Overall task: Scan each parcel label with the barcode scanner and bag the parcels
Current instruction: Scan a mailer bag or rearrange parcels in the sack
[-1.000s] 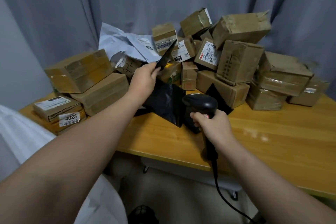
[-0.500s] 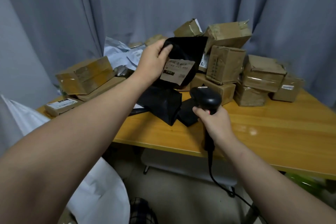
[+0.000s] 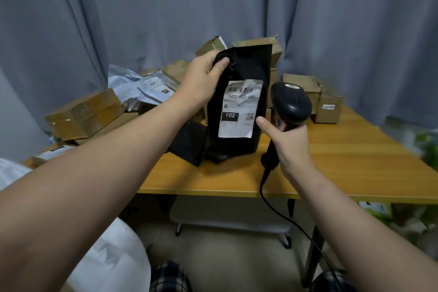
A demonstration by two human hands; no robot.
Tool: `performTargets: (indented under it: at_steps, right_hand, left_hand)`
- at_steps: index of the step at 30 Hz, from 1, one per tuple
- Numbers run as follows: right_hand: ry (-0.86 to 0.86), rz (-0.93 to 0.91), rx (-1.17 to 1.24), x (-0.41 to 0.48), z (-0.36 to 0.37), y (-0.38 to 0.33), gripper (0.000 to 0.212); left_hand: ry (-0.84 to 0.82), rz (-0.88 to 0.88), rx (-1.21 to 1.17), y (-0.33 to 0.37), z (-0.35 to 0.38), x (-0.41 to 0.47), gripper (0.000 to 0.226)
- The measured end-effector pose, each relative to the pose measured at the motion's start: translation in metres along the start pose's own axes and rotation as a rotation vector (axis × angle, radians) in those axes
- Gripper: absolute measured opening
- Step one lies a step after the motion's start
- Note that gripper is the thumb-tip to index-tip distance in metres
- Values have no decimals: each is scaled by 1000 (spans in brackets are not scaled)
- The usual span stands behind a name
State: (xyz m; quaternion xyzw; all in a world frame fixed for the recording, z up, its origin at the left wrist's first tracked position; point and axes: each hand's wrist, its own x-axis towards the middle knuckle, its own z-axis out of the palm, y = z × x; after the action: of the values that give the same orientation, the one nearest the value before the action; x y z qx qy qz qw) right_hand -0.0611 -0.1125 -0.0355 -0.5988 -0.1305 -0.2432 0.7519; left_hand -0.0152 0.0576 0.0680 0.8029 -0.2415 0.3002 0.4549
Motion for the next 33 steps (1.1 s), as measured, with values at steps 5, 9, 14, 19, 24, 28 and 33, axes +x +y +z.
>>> performTargets:
  at_steps: [5,9,14,19,24,28,33]
  right_hand:
    - [34,150,-23,1,-32,7,24]
    - [129,189,-84,-3,-48,19,36]
    - [126,264,-171,0,-65,35,52]
    - [113,277,-172,2,-64,38,45]
    - [145,272,-188,1,-66,36,43]
    - [176,231,-319,0,-71,41,28]
    - [172,143,-399,-30,-70,32,42]
  left_hand:
    - [-69,-23,51,-2,37,-10,18]
    - [-210,-241,-16,-11,58,-21,25]
    - [-323,-374,-79,-26,66,-36,44]
    - [-81,-531,-430,-36,73,-51,40]
    - [-297,-672,-413,-50,71,-89,33]
    - [-189,-691,-461,-52,80,-94,18]
    - [-70,-715,-528,-55,89,-91,16]
